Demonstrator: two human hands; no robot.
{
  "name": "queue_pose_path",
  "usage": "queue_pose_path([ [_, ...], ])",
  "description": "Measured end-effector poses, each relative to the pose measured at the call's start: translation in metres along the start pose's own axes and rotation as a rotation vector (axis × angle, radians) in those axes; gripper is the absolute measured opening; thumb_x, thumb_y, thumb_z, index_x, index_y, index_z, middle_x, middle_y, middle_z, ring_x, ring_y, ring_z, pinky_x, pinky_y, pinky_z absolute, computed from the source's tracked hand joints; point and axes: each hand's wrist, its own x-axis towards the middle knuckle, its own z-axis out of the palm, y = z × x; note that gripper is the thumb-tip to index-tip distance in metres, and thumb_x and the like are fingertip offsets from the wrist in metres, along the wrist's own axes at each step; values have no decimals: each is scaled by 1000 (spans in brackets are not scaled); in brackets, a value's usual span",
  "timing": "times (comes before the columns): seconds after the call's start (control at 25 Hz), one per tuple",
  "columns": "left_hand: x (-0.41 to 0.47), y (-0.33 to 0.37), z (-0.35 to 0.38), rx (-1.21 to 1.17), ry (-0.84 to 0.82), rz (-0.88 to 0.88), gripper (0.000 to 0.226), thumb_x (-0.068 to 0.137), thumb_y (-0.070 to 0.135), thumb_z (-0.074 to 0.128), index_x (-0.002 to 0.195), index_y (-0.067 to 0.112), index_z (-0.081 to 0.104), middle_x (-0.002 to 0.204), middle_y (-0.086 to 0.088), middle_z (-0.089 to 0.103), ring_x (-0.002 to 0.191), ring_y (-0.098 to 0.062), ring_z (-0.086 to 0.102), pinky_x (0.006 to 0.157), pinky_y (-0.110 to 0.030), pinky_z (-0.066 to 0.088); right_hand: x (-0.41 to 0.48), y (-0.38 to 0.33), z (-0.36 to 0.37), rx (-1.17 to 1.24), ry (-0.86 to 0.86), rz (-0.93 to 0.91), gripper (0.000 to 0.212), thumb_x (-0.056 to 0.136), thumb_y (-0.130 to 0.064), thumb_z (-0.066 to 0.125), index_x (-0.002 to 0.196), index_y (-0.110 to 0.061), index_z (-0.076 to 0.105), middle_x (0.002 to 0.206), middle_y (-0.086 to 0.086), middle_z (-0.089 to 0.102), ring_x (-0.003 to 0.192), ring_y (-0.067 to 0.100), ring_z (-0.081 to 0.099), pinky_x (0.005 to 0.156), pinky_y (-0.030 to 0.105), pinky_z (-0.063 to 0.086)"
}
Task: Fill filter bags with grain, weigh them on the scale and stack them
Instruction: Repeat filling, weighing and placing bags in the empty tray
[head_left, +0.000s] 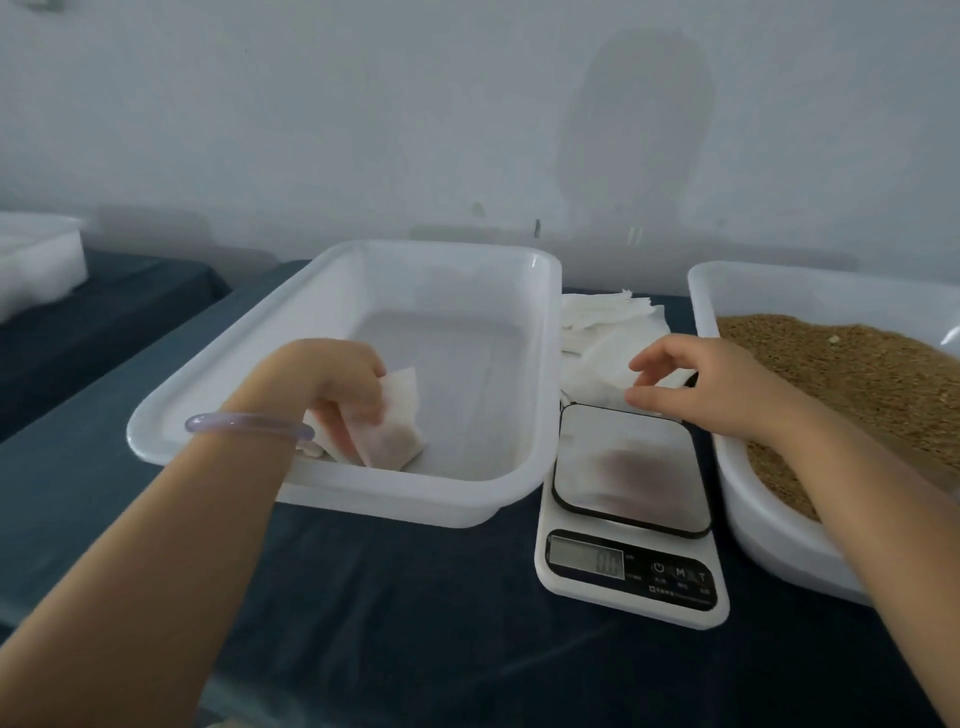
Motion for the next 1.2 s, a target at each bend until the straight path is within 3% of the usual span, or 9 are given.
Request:
queue_pose_path([
  [0.12,4,-2,-4,62,-14,-140,30,89,5,56,119,3,52,103,-15,65,71,-27,72,46,-28,52,0,0,0,-18,26,-10,27,75,-47,68,98,-34,61,93,-21,66,113,15,51,105,44,34],
  [0.24,1,7,-13,347,192,-150,37,82,23,69,115,10,56,101,-6,60,96,-27,64,66,-30,46,2,-1,1,-47,53,-13,21,80,-38,69,99,-29,63,90,-21,64,98,7,54,107,42,32],
  [0.36,4,41,-13,417,519,162,34,83,34,61,114,21,56,115,-1,59,111,-25,55,82,-32,41,4,-2,2,-83,62,7,16,83,-36,66,97,-28,63,88,-21,62,90,8,53,106,41,32],
  [0.44,2,77,-2,276,495,421,35,87,41,57,117,23,56,123,-1,57,116,-25,51,92,-34,41,4,1,3,-92,67,5,13,85,-35,65,95,-28,63,87,-22,60,86,4,53,107,40,32],
  [0.6,-1,129,28,55,268,536,48,87,35,58,128,17,43,105,-3,56,87,-26,65,70,-29,46,7,5,5,-244,60,-23,14,88,-38,59,100,-31,63,89,-23,60,84,-3,48,108,37,27],
  [0.8,1,144,35,40,258,487,34,82,9,48,115,10,40,89,-2,49,44,-18,59,45,-25,40,20,2,10,-801,-139,-24,33,92,-33,42,120,-25,55,117,-6,62,115,20,47,106,33,24],
  [0.92,3,145,37,19,278,506,30,80,8,48,108,11,37,85,-3,47,42,-20,58,44,-25,40,42,-11,8,-1035,-231,37,31,88,-22,41,118,-20,51,122,6,56,114,25,45,96,35,27],
  [1.04,8,139,45,-30,313,533,34,79,10,49,108,13,34,86,-3,42,46,-23,57,47,-27,42,63,-13,15,-1119,-283,100,54,89,-15,42,141,-23,31,136,8,45,129,28,34,109,41,18],
  [1.2,17,131,51,-89,341,551,41,80,17,50,118,17,34,85,1,39,69,-27,54,53,-29,35,73,-6,27,-1216,-390,134,43,90,-24,45,134,-27,43,134,2,47,124,23,38,100,37,25],
])
